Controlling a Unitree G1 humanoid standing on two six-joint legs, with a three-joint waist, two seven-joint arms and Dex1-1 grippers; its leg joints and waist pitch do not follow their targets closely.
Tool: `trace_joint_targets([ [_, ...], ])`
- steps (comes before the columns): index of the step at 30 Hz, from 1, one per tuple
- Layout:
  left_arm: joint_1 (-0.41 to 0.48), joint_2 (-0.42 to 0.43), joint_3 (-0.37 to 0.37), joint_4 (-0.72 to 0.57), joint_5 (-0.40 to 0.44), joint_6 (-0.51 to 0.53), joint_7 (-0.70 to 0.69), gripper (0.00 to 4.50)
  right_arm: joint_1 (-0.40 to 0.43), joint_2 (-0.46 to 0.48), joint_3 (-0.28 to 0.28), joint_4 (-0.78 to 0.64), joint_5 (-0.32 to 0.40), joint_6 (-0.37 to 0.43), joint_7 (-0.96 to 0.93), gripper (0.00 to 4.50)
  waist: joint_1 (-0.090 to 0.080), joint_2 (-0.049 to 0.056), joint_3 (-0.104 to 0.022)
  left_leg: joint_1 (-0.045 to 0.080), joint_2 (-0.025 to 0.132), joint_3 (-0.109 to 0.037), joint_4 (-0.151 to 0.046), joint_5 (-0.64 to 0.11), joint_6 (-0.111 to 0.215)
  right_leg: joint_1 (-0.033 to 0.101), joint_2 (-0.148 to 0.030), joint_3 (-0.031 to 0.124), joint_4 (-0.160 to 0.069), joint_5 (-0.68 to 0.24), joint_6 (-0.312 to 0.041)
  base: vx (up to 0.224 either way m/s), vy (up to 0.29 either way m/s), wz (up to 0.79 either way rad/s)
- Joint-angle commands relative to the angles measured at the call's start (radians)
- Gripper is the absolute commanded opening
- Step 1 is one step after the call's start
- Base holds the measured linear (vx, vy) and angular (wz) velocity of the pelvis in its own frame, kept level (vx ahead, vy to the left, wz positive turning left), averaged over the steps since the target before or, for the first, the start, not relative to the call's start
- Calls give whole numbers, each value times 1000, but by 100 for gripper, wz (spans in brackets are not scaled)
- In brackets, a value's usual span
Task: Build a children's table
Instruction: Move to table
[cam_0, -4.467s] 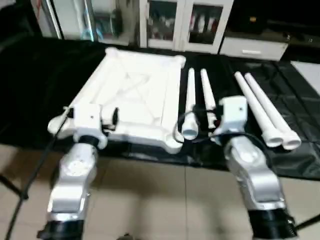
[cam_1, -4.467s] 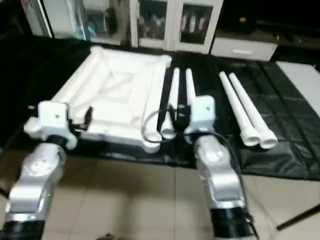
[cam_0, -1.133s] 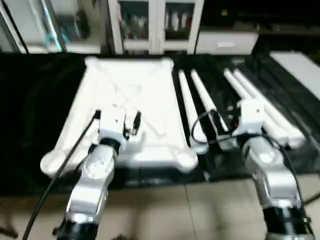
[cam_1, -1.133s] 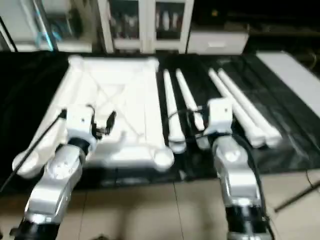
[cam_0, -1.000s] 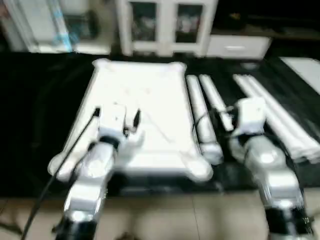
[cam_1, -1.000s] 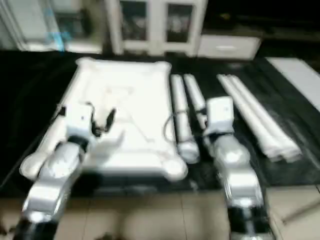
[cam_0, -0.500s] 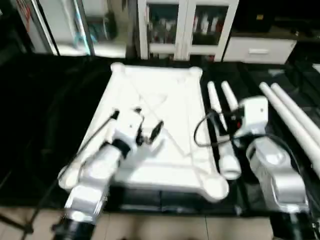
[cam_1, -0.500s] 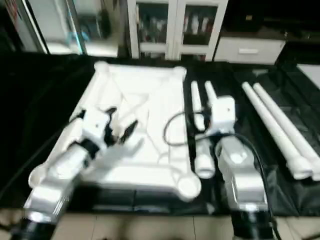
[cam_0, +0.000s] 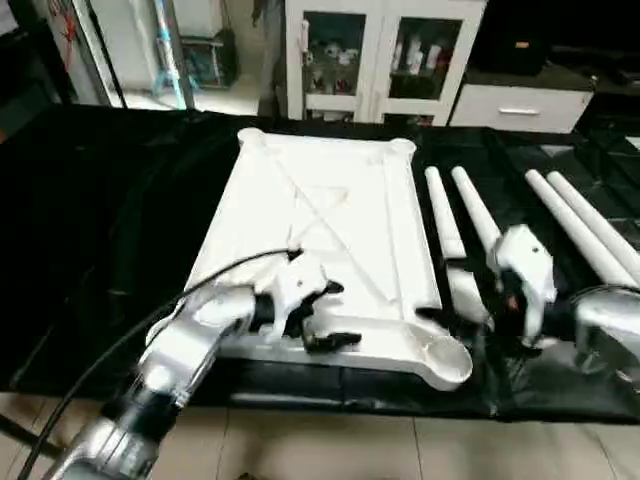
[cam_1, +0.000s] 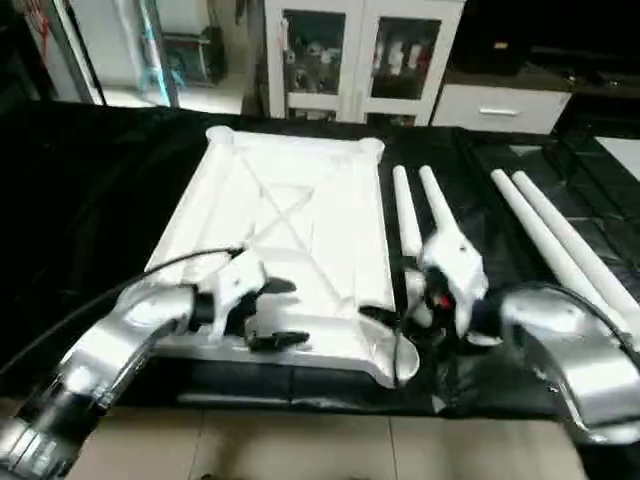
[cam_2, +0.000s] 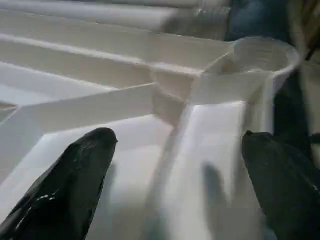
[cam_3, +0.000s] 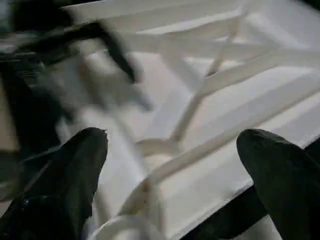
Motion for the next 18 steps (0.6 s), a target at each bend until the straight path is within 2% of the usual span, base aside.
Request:
trace_joint_targets([
  [1,-30,-5,-11,56,17,-27,-5,447,-17,-13,4,-32,25,21,19,450,0,-12,-52,-2,95,-44,-102,-222,31,36,-92,43,-87,-277,-197,0,0,0],
  [2,-40,-11,-8,73,13,-28,-7,447,-17,-13,3,-35,27,24,20,450,1,-12,-53,-3,96,-43,-101,-214,34,37,-93,42,-87,-274,-201,0,0,0],
  [3,-62,-17,-8,114,13,-44,-10,447,-16,-15,1,-43,34,33,25,450,3,-5,-55,0,96,-42,-97,-201,41,34,-93,42,-86,-261,-212,0,0,0],
  [5,-84,-25,-6,157,9,-53,-28,447,-11,-19,-1,-56,42,45,34,450,4,-11,-59,1,95,-37,-94,-170,55,33,-90,42,-84,-212,-230,0,0,0],
  [7,-101,-29,-7,194,10,-68,-57,419,-3,-29,0,-67,50,55,41,450,8,-7,-63,3,97,-35,-92,-128,70,34,-90,40,-78,-149,-248,0,0,0],
  [9,-108,-11,-29,227,11,-73,-156,419,4,-42,-2,-73,56,65,44,450,12,-3,-66,3,102,-34,-93,-73,97,37,-92,36,-69,-52,-277,0,0,0],
  [10,-108,-11,-29,227,11,-73,-156,408,4,-42,-2,-73,56,65,44,450,12,-3,-66,3,102,-34,-93,-73,97,37,-92,36,-69,-52,-277,0,0,0],
  [11,-108,0,-42,231,12,-64,-185,387,6,-46,-3,-73,57,67,46,450,12,-4,-66,3,104,-34,-93,-71,102,39,-94,34,-67,-28,-292,0,0,0],
  [14,-105,16,-66,232,33,-70,-201,376,7,-51,-3,-73,57,69,47,450,12,-3,-64,3,105,-33,-95,-82,103,40,-96,33,-68,-36,-301,0,0,0],
  [17,-112,20,-81,260,66,-108,-184,366,4,-52,0,-72,54,74,46,450,9,-6,-60,5,107,-29,-99,-124,89,39,-96,34,-76,-99,-292,0,0,0],
  [18,-123,6,-71,294,80,-142,-156,349,1,-51,2,-71,54,76,45,450,7,-13,-58,5,106,-27,-99,-140,85,38,-96,34,-81,-132,-286,0,0,0],
])
